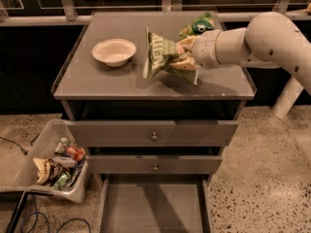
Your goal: Pick green jalapeno chip bag from bottom drawer and place on counter
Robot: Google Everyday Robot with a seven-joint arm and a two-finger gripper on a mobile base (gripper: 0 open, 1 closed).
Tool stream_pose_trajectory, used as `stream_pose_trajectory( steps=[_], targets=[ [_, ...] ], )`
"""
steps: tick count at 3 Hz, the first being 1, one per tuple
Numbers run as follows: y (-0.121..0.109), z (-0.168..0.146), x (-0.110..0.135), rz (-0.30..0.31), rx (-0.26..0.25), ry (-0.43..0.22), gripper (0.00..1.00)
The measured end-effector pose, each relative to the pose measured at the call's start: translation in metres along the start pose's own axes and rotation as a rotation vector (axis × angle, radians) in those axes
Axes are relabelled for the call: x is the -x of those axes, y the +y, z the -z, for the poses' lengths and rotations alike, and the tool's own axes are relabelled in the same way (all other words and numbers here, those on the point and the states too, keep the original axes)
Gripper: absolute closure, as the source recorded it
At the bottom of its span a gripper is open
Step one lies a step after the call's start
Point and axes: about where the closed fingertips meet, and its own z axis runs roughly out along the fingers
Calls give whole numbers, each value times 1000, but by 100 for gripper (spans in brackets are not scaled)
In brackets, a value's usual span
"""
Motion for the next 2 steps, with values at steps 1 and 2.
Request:
stream_pose_trajectory(
  steps=[1,2],
  targets=[
    [-14,-2,-22,-86,-51,37,100],
    [-25,-1,-47,-158,-82,78,100]
  ],
)
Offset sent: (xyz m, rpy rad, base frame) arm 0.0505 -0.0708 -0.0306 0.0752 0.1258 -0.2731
